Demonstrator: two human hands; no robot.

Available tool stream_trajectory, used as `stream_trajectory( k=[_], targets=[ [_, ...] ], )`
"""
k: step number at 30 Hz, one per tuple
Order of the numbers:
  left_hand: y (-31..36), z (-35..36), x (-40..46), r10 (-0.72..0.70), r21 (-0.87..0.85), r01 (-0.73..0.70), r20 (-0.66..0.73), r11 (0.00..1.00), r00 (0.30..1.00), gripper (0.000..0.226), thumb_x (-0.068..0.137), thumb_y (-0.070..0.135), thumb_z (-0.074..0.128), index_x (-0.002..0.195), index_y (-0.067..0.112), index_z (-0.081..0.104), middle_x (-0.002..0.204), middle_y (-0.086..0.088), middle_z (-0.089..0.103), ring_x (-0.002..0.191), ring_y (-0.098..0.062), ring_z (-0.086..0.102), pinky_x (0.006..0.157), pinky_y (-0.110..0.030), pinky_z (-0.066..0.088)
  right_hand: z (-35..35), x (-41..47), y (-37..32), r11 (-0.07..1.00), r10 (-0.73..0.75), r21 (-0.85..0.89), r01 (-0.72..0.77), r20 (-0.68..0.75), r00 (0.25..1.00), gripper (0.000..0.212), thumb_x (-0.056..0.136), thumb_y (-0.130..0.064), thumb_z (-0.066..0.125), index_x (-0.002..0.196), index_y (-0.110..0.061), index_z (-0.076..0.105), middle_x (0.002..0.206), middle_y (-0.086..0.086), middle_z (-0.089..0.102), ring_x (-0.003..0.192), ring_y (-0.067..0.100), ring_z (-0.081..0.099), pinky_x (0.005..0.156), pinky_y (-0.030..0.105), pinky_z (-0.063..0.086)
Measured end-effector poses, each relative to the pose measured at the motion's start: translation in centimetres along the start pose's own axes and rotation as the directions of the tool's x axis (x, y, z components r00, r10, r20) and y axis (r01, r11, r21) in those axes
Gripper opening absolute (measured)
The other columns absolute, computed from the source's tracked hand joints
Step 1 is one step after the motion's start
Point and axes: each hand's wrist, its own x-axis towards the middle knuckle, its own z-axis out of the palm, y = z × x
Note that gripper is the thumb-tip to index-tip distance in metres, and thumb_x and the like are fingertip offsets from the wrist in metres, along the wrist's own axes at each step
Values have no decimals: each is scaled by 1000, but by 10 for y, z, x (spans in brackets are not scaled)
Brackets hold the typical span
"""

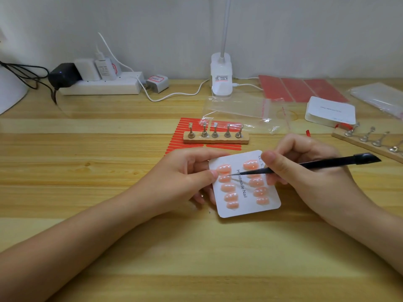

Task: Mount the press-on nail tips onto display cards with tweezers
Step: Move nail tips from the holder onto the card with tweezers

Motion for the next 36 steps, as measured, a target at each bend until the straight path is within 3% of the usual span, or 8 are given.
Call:
stream_trajectory(
  k=[8,12,17,20,24,27,31,36],
  targets=[
    [-1,0,1,-9,0,9,0,1000,1000,42,89,-2,51,93,37,65,80,-12,72,54,-10,64,42,-18,47,0,-4,3,983,-132,-130,133,17,991,33,76,-36,69,58,-13,52,56,-2,62,50,10,57,48,22,43],
    [-2,0,2,-17,28,17,-17,999,1000,41,88,-3,51,97,34,63,84,-18,70,55,-10,64,42,-19,47,0,-6,5,936,-263,-225,269,57,963,30,79,-28,64,64,-4,56,61,0,59,53,7,56,49,18,44],
    [-1,1,2,-19,35,21,-34,999,999,37,88,-1,53,95,35,64,76,-10,72,54,-11,64,42,-18,46,3,-7,6,901,-335,-259,347,91,938,27,80,-21,61,63,-2,55,56,1,55,52,10,54,52,13,41],
    [-1,1,1,-26,38,28,-40,999,999,32,88,2,55,102,29,63,70,-5,71,52,-10,64,41,-18,46,3,-7,5,949,-243,-191,251,69,968,28,79,-26,62,64,-3,54,59,0,59,51,1,56,49,7,38],
    [0,2,0,-28,22,29,-34,999,999,32,88,3,54,104,29,62,77,-9,72,54,-11,65,42,-19,47,1,-5,1,983,-99,-155,95,-17,995,32,79,-41,69,60,-21,54,54,-10,63,48,3,55,46,12,40],
    [1,2,-1,-25,11,25,-24,1000,999,33,87,4,55,98,34,63,77,-5,72,55,-10,65,42,-18,47,-1,-1,3,999,-11,-54,8,-49,999,24,75,-39,67,58,-27,57,50,-10,61,47,1,54,49,14,44],
    [0,0,0,-22,20,22,-10,1000,1000,40,90,-2,50,98,35,61,80,-2,73,56,-9,65,44,-18,47,-4,4,7,967,153,211,-140,-47,987,24,65,-42,66,51,-26,56,49,-6,55,49,7,45,52,17,42],
    [0,1,-1,-10,18,10,-1,1000,1000,41,90,-4,48,98,35,61,78,-1,73,55,-8,65,43,-18,47,-4,5,8,958,196,218,-188,-15,981,24,64,-42,65,50,-25,55,49,-5,55,52,13,42,52,18,40]
  ],
)
